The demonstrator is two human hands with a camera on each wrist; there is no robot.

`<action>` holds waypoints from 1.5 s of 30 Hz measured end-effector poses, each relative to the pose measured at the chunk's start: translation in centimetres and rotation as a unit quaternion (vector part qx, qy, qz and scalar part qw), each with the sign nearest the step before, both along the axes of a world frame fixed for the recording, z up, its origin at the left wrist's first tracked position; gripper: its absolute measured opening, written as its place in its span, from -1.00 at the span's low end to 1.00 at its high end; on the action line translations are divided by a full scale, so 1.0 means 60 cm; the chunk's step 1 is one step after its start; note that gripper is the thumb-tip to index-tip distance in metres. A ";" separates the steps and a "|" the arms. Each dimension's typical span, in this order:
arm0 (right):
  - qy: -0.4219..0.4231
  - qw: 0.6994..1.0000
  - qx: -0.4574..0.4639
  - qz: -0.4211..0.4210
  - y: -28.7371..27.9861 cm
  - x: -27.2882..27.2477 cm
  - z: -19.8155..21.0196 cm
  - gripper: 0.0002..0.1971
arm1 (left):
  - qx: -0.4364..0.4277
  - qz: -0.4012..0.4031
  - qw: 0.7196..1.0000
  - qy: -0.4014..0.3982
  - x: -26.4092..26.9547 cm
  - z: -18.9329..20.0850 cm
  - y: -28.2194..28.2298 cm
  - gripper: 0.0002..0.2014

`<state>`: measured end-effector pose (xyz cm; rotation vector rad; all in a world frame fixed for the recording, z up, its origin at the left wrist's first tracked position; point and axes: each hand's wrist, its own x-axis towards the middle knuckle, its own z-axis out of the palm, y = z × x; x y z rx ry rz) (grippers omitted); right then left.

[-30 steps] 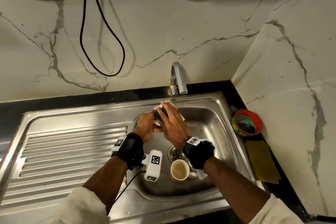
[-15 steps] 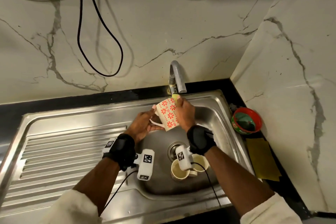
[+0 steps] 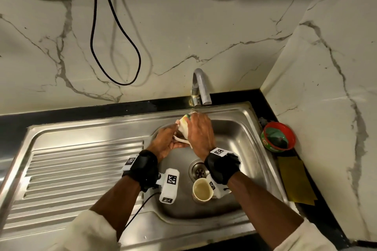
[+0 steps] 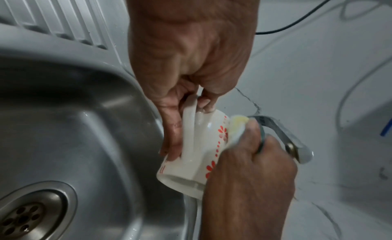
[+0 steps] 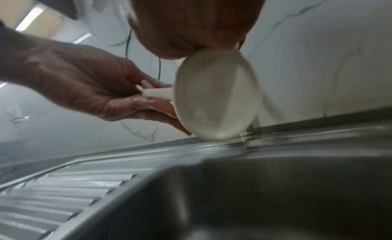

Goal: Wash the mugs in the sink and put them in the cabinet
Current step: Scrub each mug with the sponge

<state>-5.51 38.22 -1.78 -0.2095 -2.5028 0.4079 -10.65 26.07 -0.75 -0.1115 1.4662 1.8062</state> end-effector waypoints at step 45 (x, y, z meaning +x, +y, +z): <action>-0.309 0.705 -0.629 0.112 0.114 0.003 0.017 -0.47 | -0.195 -0.259 0.888 0.327 -0.051 0.047 0.005 -0.70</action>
